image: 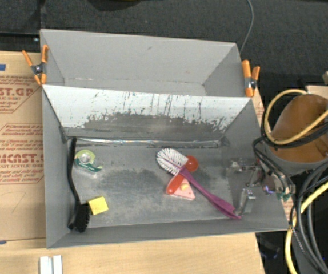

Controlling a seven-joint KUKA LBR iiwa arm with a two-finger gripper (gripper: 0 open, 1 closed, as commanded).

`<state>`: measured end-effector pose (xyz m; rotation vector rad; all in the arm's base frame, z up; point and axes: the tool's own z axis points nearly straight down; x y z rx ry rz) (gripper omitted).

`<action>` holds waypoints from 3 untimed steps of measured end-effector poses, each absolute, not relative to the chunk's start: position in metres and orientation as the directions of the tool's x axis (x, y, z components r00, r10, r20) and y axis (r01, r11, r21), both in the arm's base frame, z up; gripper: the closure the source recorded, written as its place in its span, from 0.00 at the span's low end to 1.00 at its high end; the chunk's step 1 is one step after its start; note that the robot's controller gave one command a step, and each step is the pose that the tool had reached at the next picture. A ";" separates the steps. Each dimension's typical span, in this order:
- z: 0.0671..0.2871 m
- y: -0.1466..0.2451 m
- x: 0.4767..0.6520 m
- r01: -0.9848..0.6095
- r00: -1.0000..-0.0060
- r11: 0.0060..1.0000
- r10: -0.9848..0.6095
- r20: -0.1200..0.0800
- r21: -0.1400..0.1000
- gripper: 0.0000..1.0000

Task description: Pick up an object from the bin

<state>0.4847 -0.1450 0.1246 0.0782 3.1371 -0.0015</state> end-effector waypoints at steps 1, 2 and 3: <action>0.074 -0.127 0.482 0.205 -0.979 0.979 0.205 -0.006 0.002 0.00; 0.071 -0.129 0.485 0.181 -0.983 0.983 0.181 -0.008 0.000 0.00; 0.073 -0.127 0.483 0.201 -0.980 0.980 0.201 -0.005 0.001 1.00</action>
Offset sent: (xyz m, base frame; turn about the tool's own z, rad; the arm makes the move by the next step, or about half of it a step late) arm -0.0017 0.0148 -0.0546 0.1329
